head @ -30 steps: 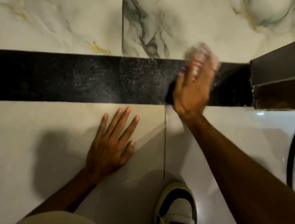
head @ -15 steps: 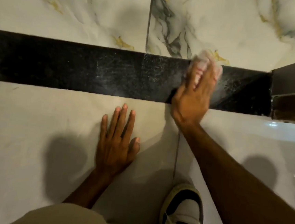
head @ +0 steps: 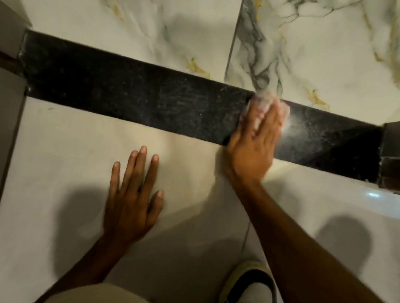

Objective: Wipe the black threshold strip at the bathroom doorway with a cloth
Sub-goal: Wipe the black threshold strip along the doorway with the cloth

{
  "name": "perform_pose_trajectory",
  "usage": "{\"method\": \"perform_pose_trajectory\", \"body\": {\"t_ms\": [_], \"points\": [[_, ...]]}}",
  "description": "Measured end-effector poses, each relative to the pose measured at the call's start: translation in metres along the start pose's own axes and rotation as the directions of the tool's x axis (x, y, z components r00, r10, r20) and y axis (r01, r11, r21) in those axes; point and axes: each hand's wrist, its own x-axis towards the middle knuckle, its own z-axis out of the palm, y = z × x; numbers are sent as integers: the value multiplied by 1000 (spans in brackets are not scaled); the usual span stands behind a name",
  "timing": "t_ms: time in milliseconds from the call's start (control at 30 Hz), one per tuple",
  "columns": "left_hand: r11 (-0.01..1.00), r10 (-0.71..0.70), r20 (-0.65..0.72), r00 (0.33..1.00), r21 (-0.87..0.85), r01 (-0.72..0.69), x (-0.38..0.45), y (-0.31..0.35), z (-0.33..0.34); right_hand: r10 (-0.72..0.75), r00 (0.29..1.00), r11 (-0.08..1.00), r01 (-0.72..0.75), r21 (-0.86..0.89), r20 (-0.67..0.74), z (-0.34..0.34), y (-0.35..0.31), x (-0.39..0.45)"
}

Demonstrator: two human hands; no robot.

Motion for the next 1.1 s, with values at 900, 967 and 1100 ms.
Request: {"method": "perform_pose_trajectory", "body": {"t_ms": [900, 967, 1100], "points": [[987, -162, -80, 984, -26, 160, -8, -33, -8, -514, 782, 848, 525, 72, 353, -12, -42, -67], [987, -162, -80, 984, -17, 161, -8, -34, -7, -420, 829, 892, 452, -2, 370, -13, -32, -47], [988, -155, -76, 985, -33, 153, -8, -36, -2, -265, 929, 963, 269, 20, 260, 23, -102, 7]]}}
